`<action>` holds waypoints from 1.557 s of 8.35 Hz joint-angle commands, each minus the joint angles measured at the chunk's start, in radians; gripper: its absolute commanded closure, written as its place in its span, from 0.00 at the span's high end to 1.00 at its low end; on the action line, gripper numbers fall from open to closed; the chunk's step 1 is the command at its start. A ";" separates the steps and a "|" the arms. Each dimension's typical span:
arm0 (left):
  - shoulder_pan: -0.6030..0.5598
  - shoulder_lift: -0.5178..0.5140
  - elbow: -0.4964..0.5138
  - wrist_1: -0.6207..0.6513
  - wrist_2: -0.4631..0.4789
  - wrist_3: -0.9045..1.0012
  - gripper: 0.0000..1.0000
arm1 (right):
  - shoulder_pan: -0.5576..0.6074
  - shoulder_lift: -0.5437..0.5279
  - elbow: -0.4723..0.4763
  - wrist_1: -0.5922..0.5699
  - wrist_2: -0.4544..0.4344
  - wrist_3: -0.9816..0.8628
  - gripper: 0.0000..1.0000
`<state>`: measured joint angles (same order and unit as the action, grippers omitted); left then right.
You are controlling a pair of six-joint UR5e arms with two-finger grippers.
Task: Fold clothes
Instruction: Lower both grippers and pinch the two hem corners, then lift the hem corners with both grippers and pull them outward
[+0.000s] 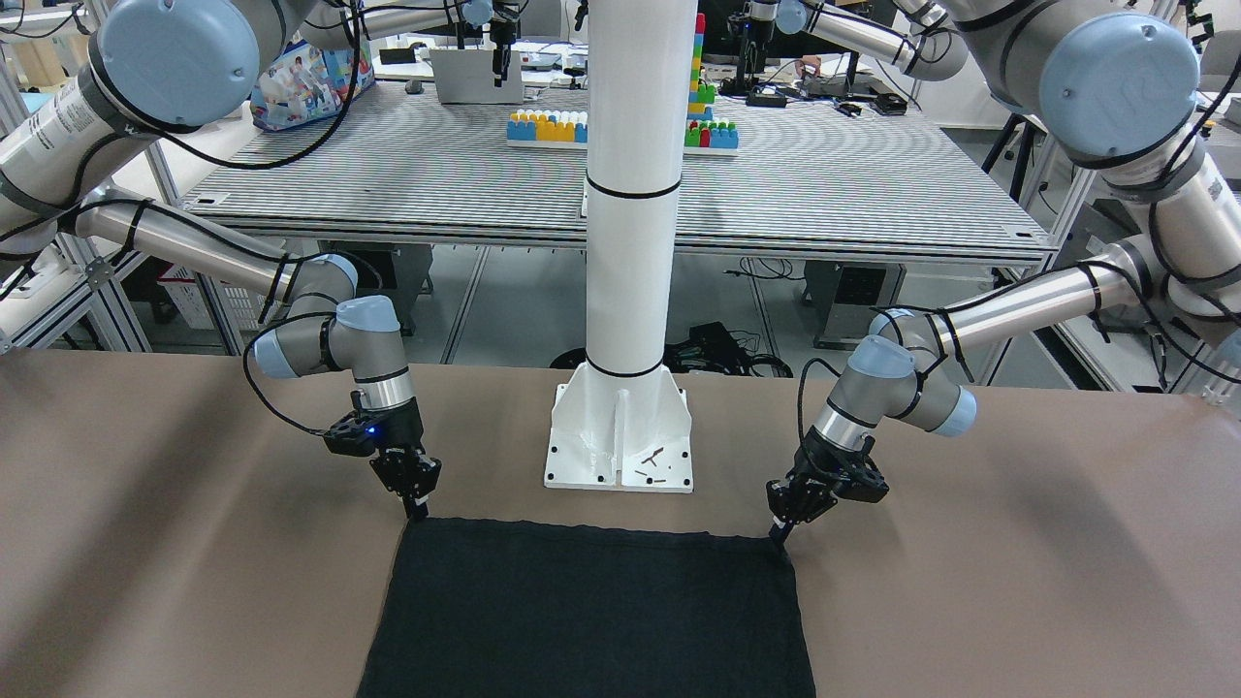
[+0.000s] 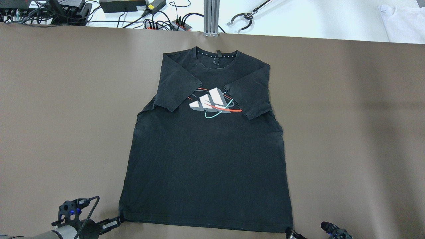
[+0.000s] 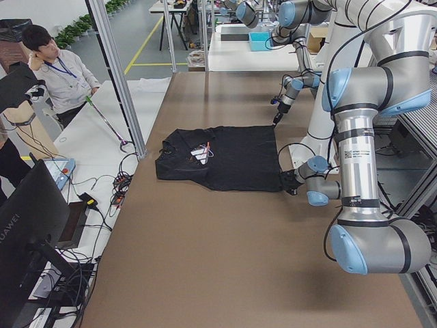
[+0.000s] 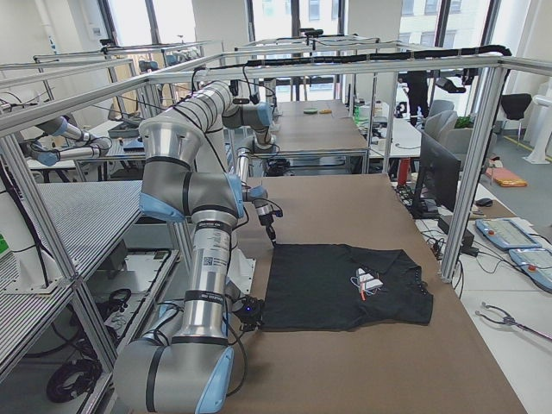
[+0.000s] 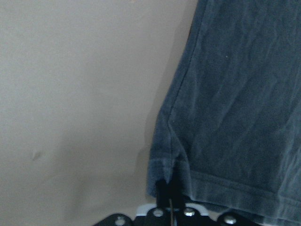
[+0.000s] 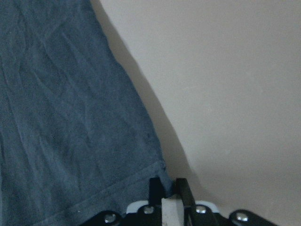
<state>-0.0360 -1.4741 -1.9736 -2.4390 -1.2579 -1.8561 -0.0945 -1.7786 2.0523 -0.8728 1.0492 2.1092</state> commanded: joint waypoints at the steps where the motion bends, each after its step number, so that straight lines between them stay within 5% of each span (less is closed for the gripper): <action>1: 0.001 -0.002 -0.002 0.000 0.000 0.000 0.00 | 0.002 0.001 0.003 0.001 -0.001 0.000 0.07; 5: -0.021 0.014 -0.077 0.009 -0.012 0.116 0.00 | 0.016 -0.013 0.077 -0.017 -0.003 -0.099 0.00; 7: -0.126 -0.009 -0.222 0.235 -0.142 0.144 0.00 | 0.086 0.001 0.152 -0.080 0.032 -0.265 0.00; 9: -0.310 -0.122 -0.330 0.503 -0.340 0.222 0.00 | 0.209 0.001 0.186 -0.081 0.138 -0.368 0.00; 13: -0.569 -0.394 -0.334 0.880 -0.624 0.452 0.00 | 0.513 0.087 0.189 -0.166 0.493 -0.563 0.00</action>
<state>-0.4926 -1.7550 -2.3040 -1.7190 -1.7425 -1.5381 0.2957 -1.7655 2.2366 -0.9629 1.3877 1.6299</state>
